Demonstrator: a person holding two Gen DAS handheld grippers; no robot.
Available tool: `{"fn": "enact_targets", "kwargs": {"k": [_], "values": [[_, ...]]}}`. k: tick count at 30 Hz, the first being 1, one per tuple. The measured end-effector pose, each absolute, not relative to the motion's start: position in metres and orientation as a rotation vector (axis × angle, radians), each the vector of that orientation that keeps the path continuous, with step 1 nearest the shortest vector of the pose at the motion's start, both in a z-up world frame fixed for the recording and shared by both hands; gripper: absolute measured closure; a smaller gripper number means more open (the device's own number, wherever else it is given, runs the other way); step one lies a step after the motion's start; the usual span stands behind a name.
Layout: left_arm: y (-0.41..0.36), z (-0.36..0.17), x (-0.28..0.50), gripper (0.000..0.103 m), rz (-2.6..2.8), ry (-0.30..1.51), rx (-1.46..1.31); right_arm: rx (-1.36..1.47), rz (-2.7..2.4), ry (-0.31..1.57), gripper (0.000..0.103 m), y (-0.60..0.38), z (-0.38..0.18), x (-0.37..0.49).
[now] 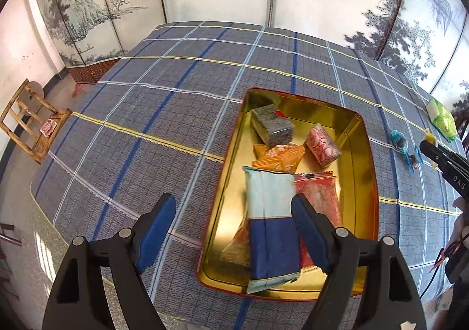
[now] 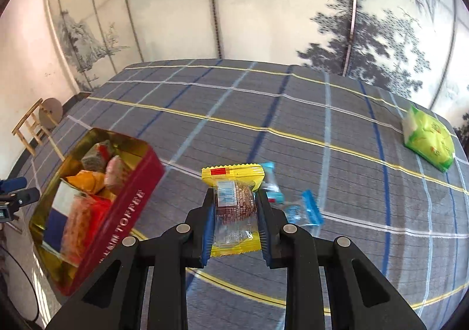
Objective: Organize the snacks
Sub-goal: 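Lower the yellow-wrapped candy into the gold tin and open the right gripper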
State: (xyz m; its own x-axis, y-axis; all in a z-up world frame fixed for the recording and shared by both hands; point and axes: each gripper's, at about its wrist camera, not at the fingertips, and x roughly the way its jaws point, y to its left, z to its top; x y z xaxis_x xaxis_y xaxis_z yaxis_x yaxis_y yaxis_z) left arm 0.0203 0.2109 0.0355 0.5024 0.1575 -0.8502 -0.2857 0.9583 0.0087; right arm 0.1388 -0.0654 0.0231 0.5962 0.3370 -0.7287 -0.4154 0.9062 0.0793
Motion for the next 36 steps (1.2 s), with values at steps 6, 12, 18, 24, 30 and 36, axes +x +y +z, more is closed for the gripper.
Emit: {"fn": "enact_targets", "kwargs": {"k": [6, 12, 18, 24, 30, 36], "values": [[0.224, 0.033, 0.013, 0.025, 0.304, 1.017, -0.153, -0.136, 0.567, 0.822, 0.076, -0.005, 0.031, 0.131], [0.236, 0.031, 0.006, 0.025, 0.333, 1.027, -0.178, -0.181, 0.658, 0.848, 0.076, 0.04, 0.021, 0.122], [0.246, 0.03, 0.002, 0.025, 0.363, 1.037, -0.194, -0.239, 0.708, 0.873, 0.076, 0.072, 0.008, 0.118], [0.249, 0.028, -0.002, 0.025, 0.367, 1.046, -0.205, -0.261, 0.719, 0.903, 0.076, 0.087, -0.004, 0.12], [0.251, 0.027, -0.003, 0.025, 0.367, 1.051, -0.215, -0.281, 0.696, 0.918, 0.075, 0.095, -0.012, 0.125], [0.253, 0.028, -0.004, 0.025, 0.368, 1.048, -0.219, -0.283, 0.681, 0.921, 0.074, 0.1, -0.016, 0.13]]}}
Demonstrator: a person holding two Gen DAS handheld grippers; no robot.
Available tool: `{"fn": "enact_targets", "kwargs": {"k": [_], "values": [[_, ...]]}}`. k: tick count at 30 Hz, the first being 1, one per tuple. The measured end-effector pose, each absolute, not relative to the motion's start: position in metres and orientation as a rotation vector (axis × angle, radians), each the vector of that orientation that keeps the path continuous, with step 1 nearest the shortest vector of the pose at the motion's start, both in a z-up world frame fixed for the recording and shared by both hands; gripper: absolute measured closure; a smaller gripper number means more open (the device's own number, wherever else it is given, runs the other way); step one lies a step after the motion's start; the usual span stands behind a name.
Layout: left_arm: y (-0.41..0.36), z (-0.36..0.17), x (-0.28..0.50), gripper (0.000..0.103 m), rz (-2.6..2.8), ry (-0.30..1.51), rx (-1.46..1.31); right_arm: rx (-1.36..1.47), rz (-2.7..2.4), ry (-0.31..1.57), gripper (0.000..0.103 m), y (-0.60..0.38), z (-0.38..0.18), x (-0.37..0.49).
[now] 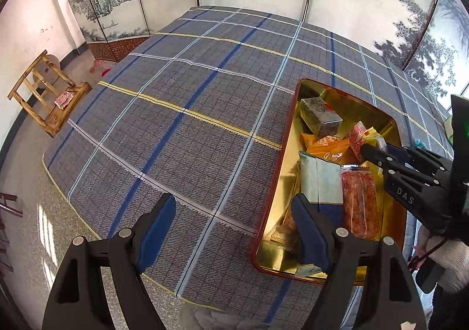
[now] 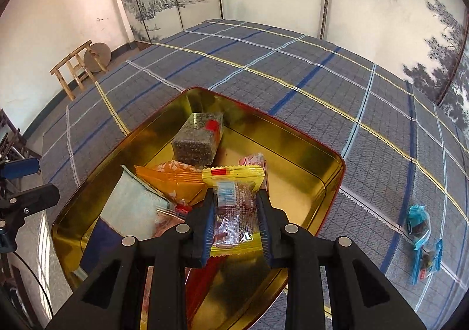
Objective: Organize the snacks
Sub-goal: 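Lower the yellow-wrapped candy into the gold tin and open the right gripper, then reach the right gripper to the blue-wrapped candy and grasp it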
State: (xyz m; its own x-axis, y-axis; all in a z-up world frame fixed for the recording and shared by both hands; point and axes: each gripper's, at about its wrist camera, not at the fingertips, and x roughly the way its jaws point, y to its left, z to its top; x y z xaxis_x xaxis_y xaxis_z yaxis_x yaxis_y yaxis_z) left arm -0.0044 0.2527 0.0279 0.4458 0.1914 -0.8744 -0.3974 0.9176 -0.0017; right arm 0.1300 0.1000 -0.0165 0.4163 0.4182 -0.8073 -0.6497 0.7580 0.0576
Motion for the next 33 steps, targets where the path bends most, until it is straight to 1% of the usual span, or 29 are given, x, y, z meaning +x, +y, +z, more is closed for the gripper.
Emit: {"fn": "enact_targets", "kwargs": {"k": [8, 13, 19, 25, 33], "values": [[0.253, 0.026, -0.006, 0.025, 0.37, 1.054, -0.224, -0.262, 0.672, 0.922, 0.072, 0.099, -0.016, 0.132], [0.252, 0.027, -0.007, 0.025, 0.37, 1.051, -0.227, -0.241, 0.674, 0.911, 0.062, 0.096, -0.01, 0.13], [0.25, 0.027, -0.007, 0.025, 0.364, 1.045, -0.227, -0.182, 0.662, 0.876, 0.058, 0.075, 0.012, 0.125], [0.246, 0.029, -0.007, 0.025, 0.346, 1.034, -0.224, -0.127, 0.575, 0.857, 0.057, 0.034, 0.03, 0.129], [0.242, 0.027, -0.002, 0.025, 0.322, 1.032, -0.234, -0.032, 0.31, 0.949, 0.056, -0.051, 0.023, 0.155]]}}
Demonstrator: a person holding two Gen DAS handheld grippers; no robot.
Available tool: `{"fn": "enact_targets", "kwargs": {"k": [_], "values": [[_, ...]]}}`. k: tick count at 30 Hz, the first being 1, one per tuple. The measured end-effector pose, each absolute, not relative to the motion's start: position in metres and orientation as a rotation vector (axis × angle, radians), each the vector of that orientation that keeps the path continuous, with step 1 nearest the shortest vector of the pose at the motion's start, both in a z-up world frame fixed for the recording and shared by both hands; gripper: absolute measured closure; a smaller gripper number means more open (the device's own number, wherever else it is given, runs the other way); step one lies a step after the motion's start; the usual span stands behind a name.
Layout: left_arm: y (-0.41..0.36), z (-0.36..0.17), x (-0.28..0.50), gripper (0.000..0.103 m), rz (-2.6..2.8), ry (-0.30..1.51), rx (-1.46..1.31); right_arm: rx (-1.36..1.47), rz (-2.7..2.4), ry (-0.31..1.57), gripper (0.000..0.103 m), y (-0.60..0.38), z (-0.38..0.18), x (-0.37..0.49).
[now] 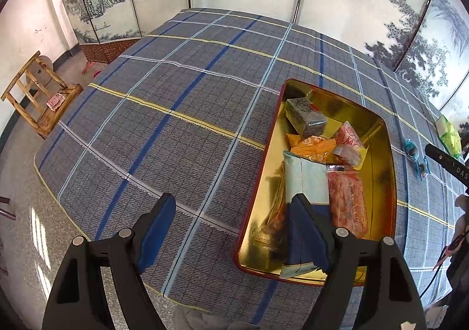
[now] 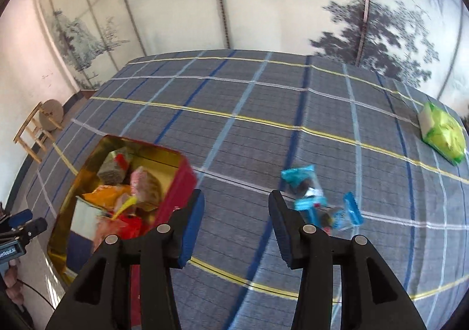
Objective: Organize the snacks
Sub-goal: 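Reach the right gripper to the blue-wrapped candy and grasp it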
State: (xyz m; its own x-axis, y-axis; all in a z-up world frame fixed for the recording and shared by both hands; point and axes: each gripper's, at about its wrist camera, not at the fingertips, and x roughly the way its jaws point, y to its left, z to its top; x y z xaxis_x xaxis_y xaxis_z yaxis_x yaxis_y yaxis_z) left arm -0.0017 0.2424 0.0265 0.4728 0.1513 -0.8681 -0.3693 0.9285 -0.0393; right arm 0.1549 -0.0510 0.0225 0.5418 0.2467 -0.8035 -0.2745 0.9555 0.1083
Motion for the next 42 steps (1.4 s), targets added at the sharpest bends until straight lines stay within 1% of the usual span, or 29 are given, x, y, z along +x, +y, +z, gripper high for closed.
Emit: {"fn": "enact_targets", "kwargs": {"k": [5, 12, 18, 22, 30, 34, 42], "values": [[0.243, 0.023, -0.002, 0.025, 0.314, 1.036, -0.242, 0.099, 0.162, 1.041, 0.056, -0.096, 0.006, 0.17], [0.253, 0.018, -0.005, 0.025, 0.338, 1.044, -0.258, 0.36, 0.049, 1.154, 0.056, -0.139, -0.017, 0.193], [0.257, 0.016, -0.007, 0.025, 0.352, 1.054, -0.257, 0.474, -0.009, 1.173, 0.056, -0.152, -0.025, 0.207], [0.257, 0.016, -0.006, 0.025, 0.356, 1.056, -0.256, 0.439, -0.045, 1.178, 0.056, -0.151, -0.029, 0.215], [0.25, 0.017, 0.003, 0.025, 0.348, 1.064, -0.238, 0.239, -0.099, 1.151, 0.056, -0.134, -0.032, 0.212], [0.243, 0.018, 0.008, 0.025, 0.332, 1.064, -0.229, 0.243, -0.098, 1.17, 0.056, -0.136, -0.039, 0.2], [0.229, 0.028, 0.013, 0.025, 0.308, 1.049, -0.205, 0.132, -0.021, 1.092, 0.057, -0.127, -0.041, 0.2]]}}
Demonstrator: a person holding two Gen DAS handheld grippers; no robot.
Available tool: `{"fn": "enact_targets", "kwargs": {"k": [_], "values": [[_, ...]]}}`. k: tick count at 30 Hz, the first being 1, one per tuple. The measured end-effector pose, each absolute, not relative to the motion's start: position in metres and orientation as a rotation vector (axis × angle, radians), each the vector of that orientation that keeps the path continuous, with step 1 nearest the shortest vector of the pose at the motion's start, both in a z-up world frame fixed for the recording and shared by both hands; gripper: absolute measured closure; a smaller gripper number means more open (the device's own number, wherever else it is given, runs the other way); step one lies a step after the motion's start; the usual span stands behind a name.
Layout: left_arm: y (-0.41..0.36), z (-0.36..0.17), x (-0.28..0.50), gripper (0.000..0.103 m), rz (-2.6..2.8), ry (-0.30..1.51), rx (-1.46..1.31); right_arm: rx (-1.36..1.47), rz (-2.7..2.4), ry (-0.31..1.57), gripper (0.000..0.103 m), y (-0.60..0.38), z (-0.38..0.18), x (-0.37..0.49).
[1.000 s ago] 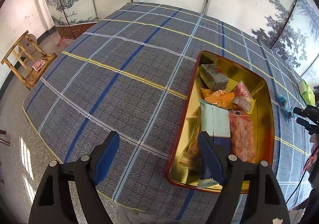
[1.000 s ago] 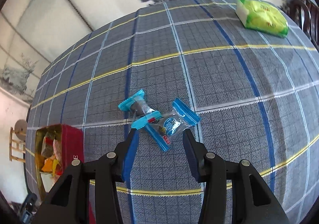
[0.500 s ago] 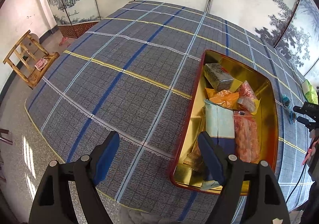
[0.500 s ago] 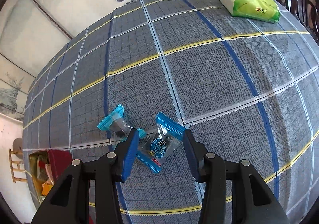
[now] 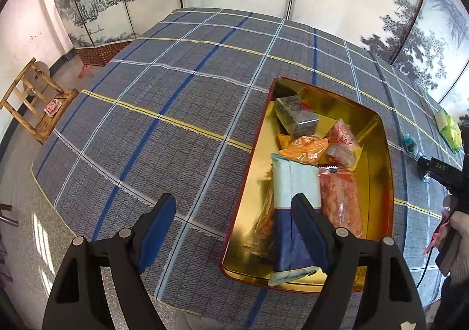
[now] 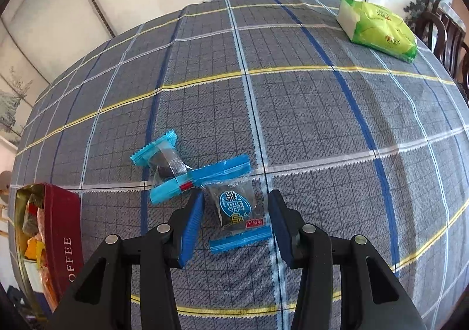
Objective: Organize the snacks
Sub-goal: 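Reach the right gripper to the blue-wrapped candy and grasp it, then reach the left gripper to the teal-wrapped candy and grasp it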
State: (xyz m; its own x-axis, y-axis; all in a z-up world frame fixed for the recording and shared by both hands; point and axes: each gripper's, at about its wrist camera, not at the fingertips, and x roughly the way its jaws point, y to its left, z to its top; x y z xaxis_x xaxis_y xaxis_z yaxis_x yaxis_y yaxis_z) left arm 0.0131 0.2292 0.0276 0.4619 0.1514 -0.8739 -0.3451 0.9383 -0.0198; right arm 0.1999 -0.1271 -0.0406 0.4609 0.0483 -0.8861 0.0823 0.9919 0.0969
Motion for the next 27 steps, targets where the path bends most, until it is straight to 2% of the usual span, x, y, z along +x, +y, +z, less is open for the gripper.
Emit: {"fn": "enact_targets", "kwargs": {"k": [5, 9, 19, 27], "values": [[0.218, 0.032, 0.02, 0.025, 0.3, 1.048, -0.188, 0.007, 0.024, 1.007, 0.058, -0.121, -0.045, 0.194], [0.204, 0.04, 0.027, 0.025, 0.29, 1.029, -0.174, 0.022, 0.049, 0.967, 0.069, -0.131, -0.045, 0.187], [0.131, 0.055, 0.07, 0.025, 0.176, 1.002, -0.105, -0.048, 0.036, 0.909, 0.069, -0.173, -0.048, 0.186], [0.057, 0.043, 0.108, 0.025, 0.057, 1.018, -0.052, -0.044, -0.043, 0.902, 0.069, -0.235, -0.049, 0.201]]}}
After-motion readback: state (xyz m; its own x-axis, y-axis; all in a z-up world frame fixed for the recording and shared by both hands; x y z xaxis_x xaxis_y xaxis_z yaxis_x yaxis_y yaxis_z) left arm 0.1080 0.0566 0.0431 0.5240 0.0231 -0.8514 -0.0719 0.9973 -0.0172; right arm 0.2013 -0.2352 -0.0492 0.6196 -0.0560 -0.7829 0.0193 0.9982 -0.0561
